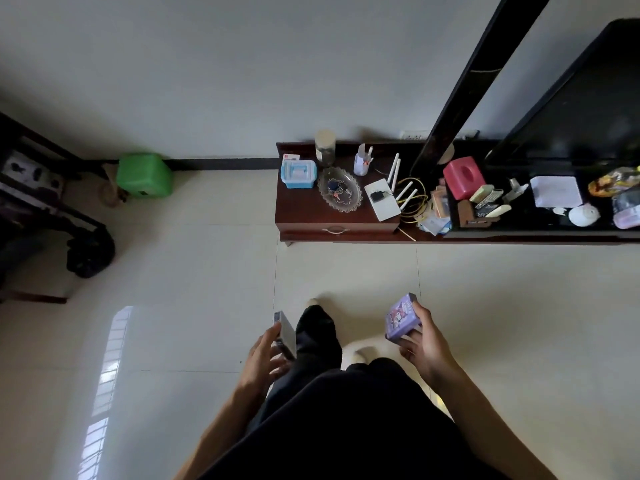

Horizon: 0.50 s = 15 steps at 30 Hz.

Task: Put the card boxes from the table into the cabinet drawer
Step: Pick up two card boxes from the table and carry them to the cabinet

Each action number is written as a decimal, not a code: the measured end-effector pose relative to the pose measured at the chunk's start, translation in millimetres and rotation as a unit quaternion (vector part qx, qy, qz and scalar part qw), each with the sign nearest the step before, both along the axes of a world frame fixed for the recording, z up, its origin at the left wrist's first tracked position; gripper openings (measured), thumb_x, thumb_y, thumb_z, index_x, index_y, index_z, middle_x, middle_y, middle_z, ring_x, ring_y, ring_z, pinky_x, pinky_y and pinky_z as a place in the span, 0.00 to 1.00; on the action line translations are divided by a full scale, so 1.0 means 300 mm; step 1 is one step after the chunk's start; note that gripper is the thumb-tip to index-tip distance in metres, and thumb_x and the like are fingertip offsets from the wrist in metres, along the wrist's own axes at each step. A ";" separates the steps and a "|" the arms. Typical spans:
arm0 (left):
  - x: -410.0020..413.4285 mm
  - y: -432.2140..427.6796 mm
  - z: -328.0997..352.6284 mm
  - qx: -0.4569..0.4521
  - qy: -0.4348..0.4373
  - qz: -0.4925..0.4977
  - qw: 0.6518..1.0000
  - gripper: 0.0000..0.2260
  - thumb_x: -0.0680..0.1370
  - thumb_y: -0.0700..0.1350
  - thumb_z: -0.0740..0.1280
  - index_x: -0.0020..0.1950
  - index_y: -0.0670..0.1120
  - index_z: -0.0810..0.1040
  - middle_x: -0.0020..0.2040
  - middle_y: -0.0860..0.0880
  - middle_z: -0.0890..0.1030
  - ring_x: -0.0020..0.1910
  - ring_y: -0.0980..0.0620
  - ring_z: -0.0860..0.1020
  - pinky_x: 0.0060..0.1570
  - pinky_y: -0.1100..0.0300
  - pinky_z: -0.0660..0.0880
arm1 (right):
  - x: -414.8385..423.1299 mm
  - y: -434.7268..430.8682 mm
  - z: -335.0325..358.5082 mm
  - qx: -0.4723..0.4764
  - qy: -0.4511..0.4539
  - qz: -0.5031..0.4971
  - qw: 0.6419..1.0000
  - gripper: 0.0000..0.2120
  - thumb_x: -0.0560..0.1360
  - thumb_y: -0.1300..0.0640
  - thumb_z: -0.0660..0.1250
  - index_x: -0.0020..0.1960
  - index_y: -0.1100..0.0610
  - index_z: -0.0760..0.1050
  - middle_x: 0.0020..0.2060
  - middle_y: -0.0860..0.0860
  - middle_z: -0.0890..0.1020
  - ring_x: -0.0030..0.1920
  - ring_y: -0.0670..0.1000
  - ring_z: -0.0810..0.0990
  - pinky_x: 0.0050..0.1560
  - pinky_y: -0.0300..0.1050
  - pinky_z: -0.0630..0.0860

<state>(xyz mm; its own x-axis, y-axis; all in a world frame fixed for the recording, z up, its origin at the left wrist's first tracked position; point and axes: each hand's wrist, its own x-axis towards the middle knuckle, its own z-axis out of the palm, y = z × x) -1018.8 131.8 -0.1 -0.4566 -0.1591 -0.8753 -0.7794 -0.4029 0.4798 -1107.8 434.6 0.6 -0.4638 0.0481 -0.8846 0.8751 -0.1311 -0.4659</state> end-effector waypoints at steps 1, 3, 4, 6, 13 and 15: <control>-0.040 -0.030 -0.004 -0.002 0.001 -0.005 1.000 0.29 0.69 0.64 0.68 0.62 0.46 0.78 0.49 0.40 0.83 0.45 0.43 0.78 0.50 0.49 0.77 | -0.040 -0.023 -0.003 0.000 -0.002 0.001 1.000 0.35 0.74 0.31 0.63 0.73 0.51 0.70 0.62 0.58 0.82 0.53 0.57 0.83 0.43 0.47 0.76; -0.121 -0.082 0.000 -0.011 0.005 -0.022 1.000 0.29 0.68 0.65 0.68 0.60 0.47 0.79 0.48 0.41 0.85 0.43 0.44 0.80 0.48 0.50 0.78 | -0.109 -0.061 -0.006 -0.007 -0.006 0.005 1.000 0.36 0.76 0.31 0.62 0.76 0.52 0.67 0.64 0.57 0.80 0.58 0.59 0.82 0.44 0.48 0.79; -0.167 -0.109 0.004 -0.016 0.006 -0.030 0.999 0.28 0.68 0.65 0.68 0.59 0.48 0.79 0.48 0.42 0.85 0.41 0.45 0.81 0.46 0.52 0.79 | -0.141 -0.079 -0.007 -0.011 -0.006 0.003 1.000 0.36 0.76 0.31 0.62 0.76 0.52 0.66 0.64 0.57 0.80 0.59 0.59 0.82 0.46 0.49 0.81; -0.264 -0.162 0.015 -0.024 0.012 -0.050 0.998 0.25 0.70 0.65 0.67 0.59 0.49 0.79 0.48 0.43 0.85 0.39 0.48 0.82 0.42 0.55 0.79 | -0.203 -0.113 -0.011 -0.016 -0.001 0.001 1.000 0.37 0.75 0.31 0.63 0.76 0.53 0.67 0.64 0.57 0.80 0.60 0.60 0.82 0.52 0.52 0.83; -0.585 -0.267 0.051 -0.043 0.031 -0.066 0.996 0.23 0.70 0.66 0.66 0.57 0.53 0.78 0.53 0.43 0.83 0.43 0.46 0.83 0.45 0.53 0.79 | -0.409 -0.192 -0.012 -0.022 -0.026 -0.020 0.999 0.25 0.80 0.38 0.62 0.69 0.54 0.71 0.57 0.56 0.82 0.59 0.61 0.81 0.59 0.55 0.78; -0.655 -0.267 0.044 -0.036 0.024 -0.058 0.997 0.25 0.68 0.66 0.66 0.57 0.52 0.78 0.52 0.44 0.83 0.42 0.47 0.84 0.44 0.54 0.79 | -0.476 -0.204 -0.012 -0.024 -0.027 -0.019 0.999 0.20 0.80 0.39 0.62 0.64 0.52 0.72 0.51 0.53 0.84 0.58 0.61 0.82 0.60 0.55 0.78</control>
